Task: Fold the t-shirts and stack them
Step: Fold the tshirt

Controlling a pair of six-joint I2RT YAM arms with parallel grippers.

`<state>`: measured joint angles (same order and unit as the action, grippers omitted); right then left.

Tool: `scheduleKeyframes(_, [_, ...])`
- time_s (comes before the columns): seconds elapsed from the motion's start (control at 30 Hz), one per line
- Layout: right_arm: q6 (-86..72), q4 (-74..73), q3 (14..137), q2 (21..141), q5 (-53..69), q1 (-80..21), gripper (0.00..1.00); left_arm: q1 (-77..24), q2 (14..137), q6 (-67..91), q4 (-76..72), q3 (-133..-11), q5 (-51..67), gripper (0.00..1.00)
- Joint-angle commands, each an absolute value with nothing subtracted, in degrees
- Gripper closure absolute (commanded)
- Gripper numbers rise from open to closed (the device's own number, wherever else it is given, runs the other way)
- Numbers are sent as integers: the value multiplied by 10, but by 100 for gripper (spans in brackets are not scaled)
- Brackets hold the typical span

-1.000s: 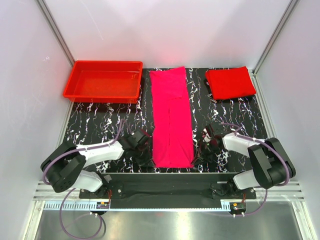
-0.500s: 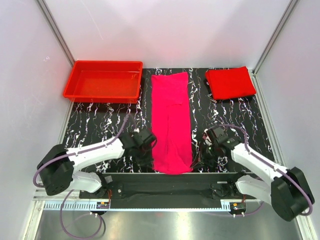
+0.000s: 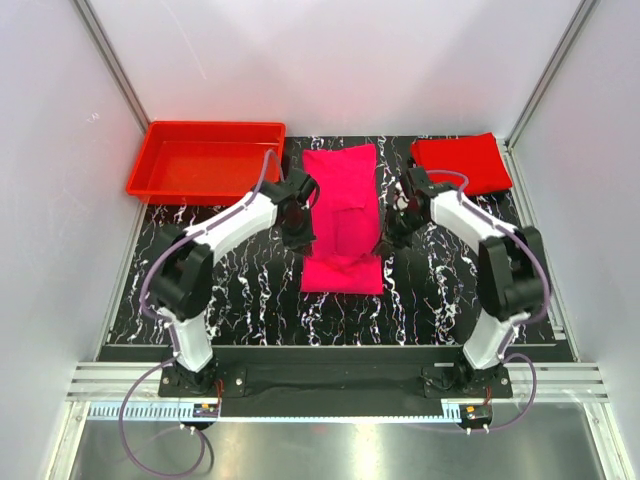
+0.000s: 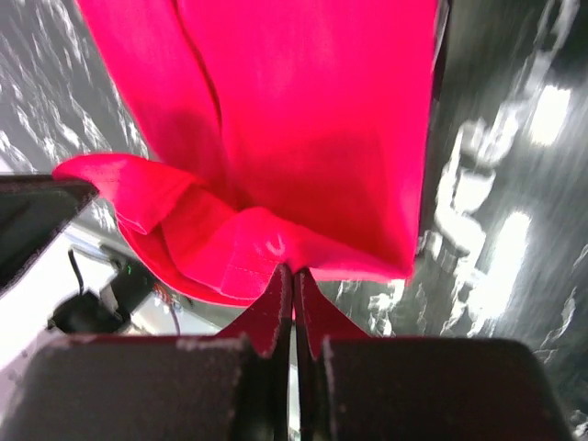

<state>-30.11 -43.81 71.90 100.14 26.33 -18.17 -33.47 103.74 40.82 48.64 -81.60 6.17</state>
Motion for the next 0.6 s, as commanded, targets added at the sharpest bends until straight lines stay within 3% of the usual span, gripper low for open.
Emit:
scheduleKeyframes(0.0, [-250,-481,795,1062,251,-159,100,-309,1078,342,524,-898,67,100])
scheduleKeyframes(0.33, [-221,-519,990,1217,287,-135,100,-250,1193,326,530,-1029,113,100])
scheduleKeyframes(0.57, [-227,-532,1053,1266,292,-123,100,-243,1248,323,535,-1091,123,100])
